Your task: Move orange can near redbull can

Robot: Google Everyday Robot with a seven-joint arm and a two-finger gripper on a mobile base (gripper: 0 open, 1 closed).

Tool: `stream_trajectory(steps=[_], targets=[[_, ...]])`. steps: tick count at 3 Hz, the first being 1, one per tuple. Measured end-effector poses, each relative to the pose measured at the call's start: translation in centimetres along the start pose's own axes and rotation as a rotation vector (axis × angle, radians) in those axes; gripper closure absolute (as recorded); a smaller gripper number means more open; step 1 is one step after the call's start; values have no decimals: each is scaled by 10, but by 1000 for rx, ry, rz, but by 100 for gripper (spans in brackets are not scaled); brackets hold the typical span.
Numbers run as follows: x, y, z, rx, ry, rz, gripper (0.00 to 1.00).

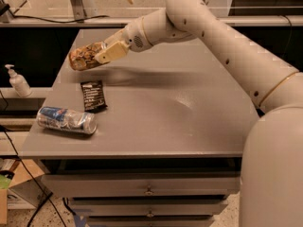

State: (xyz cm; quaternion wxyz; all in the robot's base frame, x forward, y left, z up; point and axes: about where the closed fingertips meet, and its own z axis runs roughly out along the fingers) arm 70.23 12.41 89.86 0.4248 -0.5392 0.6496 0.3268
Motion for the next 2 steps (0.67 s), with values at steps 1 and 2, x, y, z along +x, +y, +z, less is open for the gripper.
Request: stream_trajectory(steps=[1,2], targets=[[3,37,-2,-57,-32,-3,100],[8,72,-2,-110,-71,3,100]])
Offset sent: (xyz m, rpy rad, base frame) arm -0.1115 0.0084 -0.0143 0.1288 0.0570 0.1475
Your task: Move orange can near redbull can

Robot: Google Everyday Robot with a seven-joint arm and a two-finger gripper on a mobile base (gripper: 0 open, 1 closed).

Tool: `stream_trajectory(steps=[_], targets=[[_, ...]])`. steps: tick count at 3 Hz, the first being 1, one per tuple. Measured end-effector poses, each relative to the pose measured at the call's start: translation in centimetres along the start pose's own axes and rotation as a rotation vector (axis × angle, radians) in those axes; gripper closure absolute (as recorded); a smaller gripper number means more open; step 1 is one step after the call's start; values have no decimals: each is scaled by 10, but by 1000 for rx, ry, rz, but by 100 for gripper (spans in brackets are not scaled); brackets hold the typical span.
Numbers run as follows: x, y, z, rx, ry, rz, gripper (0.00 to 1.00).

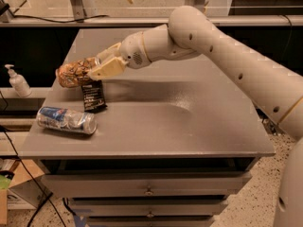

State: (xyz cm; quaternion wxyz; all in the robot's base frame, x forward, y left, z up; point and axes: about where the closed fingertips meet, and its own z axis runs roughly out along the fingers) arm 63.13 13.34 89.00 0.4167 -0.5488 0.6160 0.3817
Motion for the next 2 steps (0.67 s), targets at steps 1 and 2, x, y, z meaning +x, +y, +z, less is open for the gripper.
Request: stream_trajectory(steps=[1,2], targets=[[10,33,11,-76,-37,17,100],[19,55,14,-110,-34,35,84]])
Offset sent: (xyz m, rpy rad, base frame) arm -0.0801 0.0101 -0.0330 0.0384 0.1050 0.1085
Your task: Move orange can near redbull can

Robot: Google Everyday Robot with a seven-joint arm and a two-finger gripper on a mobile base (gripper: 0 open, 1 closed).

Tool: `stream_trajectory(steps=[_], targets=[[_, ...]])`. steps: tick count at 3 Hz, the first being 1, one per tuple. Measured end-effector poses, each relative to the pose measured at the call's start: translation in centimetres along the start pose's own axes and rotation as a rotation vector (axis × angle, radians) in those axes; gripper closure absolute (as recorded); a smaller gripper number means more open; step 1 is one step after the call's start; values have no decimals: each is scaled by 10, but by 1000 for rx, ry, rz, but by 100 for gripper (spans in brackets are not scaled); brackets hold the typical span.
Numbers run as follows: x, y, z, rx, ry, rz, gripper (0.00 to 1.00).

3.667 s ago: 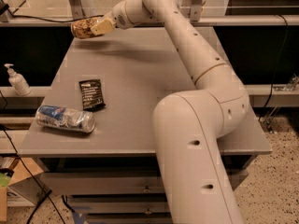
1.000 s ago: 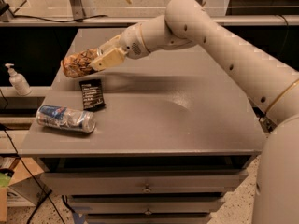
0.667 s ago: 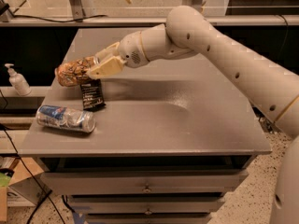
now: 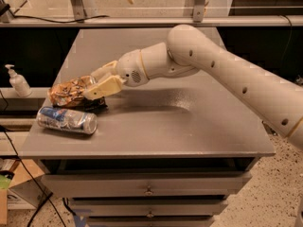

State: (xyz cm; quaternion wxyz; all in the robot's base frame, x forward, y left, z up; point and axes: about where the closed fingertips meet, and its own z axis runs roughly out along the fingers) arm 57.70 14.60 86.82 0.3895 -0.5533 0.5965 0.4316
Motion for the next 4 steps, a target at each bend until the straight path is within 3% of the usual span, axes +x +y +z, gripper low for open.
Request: stream_trajectory(steps=[1,3,4], targets=[[8,9,1,11,12,10,61],[14,7,-5,88,9,2,13],[14,8,-3,84,9,1,0]])
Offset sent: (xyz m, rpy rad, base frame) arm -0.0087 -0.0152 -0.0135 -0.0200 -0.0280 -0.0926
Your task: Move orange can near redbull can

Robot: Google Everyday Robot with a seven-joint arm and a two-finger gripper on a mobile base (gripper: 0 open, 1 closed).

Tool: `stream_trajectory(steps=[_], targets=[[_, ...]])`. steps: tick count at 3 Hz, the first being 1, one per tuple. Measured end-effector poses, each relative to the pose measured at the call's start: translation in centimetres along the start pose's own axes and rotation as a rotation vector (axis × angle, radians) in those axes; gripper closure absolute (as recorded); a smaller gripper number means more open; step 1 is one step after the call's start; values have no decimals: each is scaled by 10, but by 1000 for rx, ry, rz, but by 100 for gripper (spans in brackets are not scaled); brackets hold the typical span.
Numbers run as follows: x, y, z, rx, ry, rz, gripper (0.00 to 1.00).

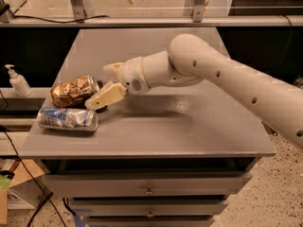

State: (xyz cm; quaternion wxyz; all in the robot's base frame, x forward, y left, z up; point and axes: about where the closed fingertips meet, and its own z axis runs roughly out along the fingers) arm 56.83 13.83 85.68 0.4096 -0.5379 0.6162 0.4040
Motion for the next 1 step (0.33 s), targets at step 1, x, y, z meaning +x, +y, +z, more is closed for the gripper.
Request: stream_trajectory(steps=[1], targets=[[0,0,0,0,0,0,0]])
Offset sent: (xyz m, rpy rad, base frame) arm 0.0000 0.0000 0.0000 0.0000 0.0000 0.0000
